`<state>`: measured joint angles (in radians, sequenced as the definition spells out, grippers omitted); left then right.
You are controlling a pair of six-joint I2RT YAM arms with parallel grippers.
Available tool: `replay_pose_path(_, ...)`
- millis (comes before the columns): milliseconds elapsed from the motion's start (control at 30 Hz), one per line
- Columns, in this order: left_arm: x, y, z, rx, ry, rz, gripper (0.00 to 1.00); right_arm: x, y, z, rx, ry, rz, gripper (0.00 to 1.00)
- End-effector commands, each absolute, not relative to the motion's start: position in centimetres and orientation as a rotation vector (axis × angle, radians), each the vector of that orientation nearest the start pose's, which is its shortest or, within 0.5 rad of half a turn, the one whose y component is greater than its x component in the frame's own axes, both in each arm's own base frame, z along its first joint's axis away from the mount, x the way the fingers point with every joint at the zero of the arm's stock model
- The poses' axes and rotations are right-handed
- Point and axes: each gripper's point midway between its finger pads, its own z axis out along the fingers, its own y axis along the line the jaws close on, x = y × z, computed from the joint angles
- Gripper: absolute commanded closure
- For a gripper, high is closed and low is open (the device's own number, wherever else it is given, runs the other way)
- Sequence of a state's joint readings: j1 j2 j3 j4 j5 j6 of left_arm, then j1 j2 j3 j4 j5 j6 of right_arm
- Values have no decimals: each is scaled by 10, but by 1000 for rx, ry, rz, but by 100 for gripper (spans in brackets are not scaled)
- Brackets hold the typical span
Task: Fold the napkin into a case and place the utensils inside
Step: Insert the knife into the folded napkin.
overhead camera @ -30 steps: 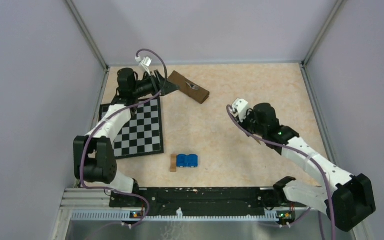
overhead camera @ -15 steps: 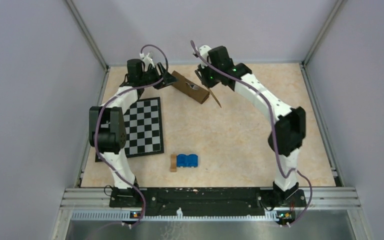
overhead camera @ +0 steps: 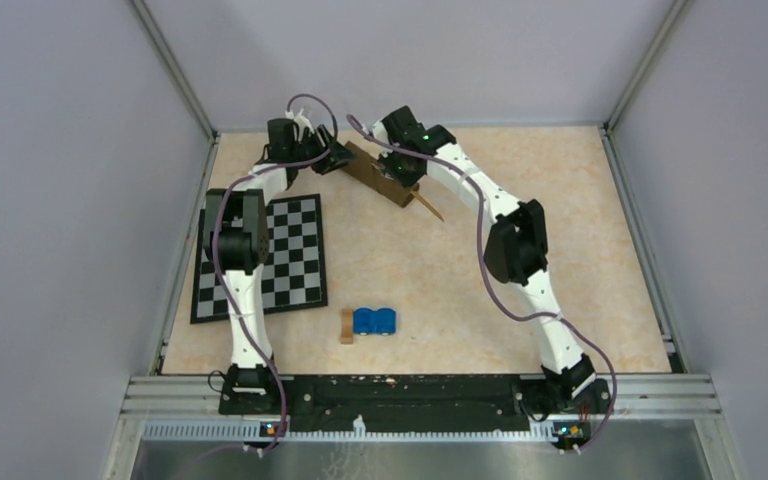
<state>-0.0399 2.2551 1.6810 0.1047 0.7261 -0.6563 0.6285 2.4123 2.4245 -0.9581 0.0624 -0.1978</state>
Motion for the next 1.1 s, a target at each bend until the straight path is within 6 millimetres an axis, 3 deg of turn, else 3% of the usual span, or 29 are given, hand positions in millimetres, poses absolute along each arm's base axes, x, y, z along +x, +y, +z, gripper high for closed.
replay_pose_path(0, 598, -155, 139, -164, 1993, -1161, 47, 489, 335, 148, -1055, 2185, 72, 100)
replay_pose_path(467, 611, -153, 124, -180, 1967, -1147, 48, 522, 357, 103, -1074, 2122, 45, 100)
replay_pose_path(700, 615, -153, 122, -171, 1959, -1152, 49, 527, 365, 83, -1087, 2113, 65, 99)
replay_pose_path(933, 616, -153, 127, -165, 1950, -1149, 50, 527, 371, 72, -1118, 2098, 46, 89)
replay_pose_path(1067, 616, -153, 130, -162, 1947, -1146, 50, 527, 372, 70, -1113, 2103, 46, 88)
